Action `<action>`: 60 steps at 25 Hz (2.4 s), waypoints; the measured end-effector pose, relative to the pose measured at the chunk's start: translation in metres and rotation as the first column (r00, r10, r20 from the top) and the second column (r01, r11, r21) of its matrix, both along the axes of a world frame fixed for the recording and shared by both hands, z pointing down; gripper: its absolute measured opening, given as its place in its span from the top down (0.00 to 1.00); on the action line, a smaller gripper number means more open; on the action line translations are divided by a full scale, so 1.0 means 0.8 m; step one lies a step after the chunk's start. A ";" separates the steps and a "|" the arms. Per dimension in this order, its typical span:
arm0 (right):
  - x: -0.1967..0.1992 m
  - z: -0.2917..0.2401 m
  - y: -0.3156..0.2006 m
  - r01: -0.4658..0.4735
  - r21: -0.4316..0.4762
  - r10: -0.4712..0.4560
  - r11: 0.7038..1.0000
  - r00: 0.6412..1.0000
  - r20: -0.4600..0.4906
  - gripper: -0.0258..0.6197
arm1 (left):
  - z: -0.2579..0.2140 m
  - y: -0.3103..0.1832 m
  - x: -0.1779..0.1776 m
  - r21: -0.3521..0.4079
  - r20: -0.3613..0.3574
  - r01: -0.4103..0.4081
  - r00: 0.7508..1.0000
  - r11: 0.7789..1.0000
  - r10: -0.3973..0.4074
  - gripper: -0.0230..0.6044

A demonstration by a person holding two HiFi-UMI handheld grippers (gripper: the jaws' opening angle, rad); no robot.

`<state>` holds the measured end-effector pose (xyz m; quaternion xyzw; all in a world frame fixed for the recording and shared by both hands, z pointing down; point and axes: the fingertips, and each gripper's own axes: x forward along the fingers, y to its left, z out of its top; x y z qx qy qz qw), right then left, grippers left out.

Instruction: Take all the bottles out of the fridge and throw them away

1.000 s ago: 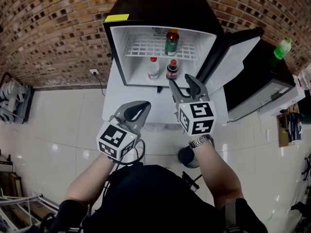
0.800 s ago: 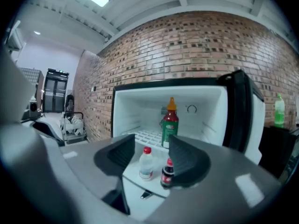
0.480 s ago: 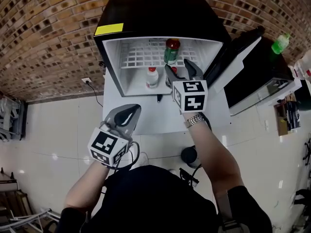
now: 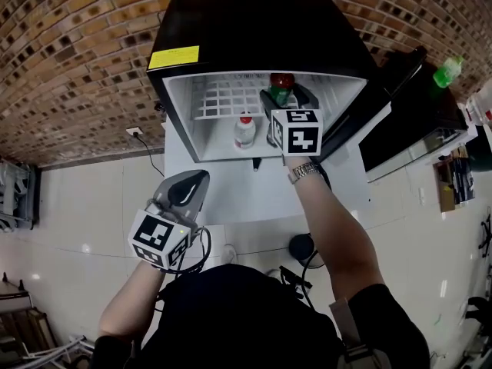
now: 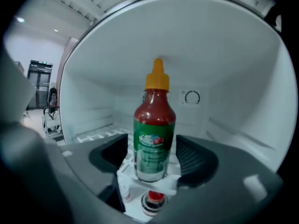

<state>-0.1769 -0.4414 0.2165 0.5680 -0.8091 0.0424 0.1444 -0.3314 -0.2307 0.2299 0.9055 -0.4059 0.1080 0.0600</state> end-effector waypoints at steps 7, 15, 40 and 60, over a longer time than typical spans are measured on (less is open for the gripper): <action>0.002 -0.003 -0.007 -0.013 0.014 0.013 1.000 1.000 0.002 0.53 | 0.007 -0.009 -0.010 -0.015 0.002 0.003 1.000 1.000 -0.003 0.96; 0.009 -0.007 0.025 -0.003 0.031 0.003 1.000 1.000 0.011 0.54 | 0.006 -0.002 0.005 -0.010 -0.003 -0.015 1.000 1.000 0.015 0.96; 0.187 0.029 0.338 0.036 0.010 -0.037 0.999 0.999 0.036 0.55 | 0.026 0.150 0.277 -0.019 0.010 -0.257 0.966 0.966 0.257 0.96; 0.330 0.262 0.527 -0.091 -0.294 0.123 0.951 0.988 0.091 0.55 | 0.186 0.268 0.456 -0.215 0.104 -0.458 0.868 0.863 0.486 0.96</action>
